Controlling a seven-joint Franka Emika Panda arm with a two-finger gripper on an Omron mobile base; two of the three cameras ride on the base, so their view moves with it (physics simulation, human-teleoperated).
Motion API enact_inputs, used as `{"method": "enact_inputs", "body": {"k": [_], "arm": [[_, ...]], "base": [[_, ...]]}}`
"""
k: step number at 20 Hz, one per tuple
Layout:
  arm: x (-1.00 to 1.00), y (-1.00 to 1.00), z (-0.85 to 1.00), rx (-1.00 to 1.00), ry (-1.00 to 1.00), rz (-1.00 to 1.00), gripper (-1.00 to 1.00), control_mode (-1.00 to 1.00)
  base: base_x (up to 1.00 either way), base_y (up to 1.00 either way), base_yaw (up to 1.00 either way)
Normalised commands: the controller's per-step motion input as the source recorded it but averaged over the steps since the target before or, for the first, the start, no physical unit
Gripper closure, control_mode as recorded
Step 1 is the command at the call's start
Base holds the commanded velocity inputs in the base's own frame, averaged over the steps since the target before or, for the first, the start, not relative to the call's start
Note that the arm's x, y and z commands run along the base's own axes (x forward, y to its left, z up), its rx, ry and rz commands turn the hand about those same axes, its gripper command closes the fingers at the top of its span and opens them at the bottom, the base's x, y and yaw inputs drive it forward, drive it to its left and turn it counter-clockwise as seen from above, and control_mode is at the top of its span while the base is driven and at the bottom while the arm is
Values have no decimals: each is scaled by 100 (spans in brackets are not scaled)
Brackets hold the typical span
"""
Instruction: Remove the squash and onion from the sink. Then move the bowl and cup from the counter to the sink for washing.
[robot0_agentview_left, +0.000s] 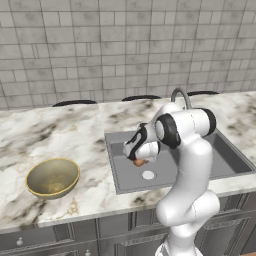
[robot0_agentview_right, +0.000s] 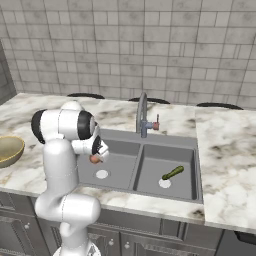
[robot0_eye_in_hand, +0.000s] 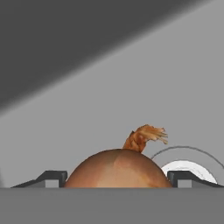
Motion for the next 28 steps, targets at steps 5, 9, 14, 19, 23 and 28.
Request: {"method": "enact_inputs", "body": {"k": [5,9,14,19,23,28], "arm": [[-19,-4,40,1,0,0,100,-100],[-18,0,46,3,1,0,100,-100],[-18,0,51,4,0,5,100,-100],[-21,3,51,5,5,4,100,-100],[-17,11,50,3,2,5,100,-100],[-6,13,44,1,4,9,100,-100]], "base": [[0,0,0],[0,0,0],[0,0,0],[0,0,0],[0,0,0],[0,0,0]]}}
